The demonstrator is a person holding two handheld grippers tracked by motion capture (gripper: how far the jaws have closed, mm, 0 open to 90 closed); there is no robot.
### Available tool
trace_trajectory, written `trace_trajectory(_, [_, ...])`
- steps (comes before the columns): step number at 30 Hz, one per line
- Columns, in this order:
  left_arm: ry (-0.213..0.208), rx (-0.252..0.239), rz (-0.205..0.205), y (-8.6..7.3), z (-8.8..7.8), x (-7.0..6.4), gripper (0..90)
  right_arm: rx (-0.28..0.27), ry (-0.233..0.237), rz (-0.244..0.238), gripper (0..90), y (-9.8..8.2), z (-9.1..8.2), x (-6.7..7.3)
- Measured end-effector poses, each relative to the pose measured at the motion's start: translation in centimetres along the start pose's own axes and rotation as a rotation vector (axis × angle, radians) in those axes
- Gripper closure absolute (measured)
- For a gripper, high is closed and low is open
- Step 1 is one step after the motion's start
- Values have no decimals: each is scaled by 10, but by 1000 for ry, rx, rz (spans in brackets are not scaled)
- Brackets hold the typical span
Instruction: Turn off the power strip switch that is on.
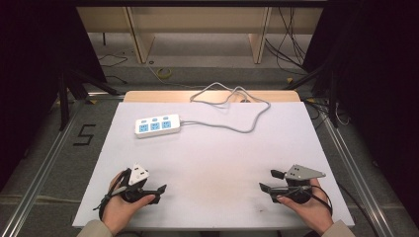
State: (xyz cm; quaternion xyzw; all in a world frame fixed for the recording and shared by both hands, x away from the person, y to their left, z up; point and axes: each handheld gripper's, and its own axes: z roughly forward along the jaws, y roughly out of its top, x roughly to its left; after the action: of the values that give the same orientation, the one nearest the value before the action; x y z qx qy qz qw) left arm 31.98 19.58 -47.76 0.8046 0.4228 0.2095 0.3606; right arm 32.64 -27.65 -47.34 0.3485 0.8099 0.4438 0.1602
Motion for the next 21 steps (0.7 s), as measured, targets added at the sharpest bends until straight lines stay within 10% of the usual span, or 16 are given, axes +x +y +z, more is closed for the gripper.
trace_trajectory(7, [23, 1, -10, 1, -2, 1, 195, -4, 1, -1, 339, 0, -1, 1])
trace_trajectory(21, [125, 24, -9, 4, -12, 10, 850, -3, 1, -9, 339, 0, 0, 3])
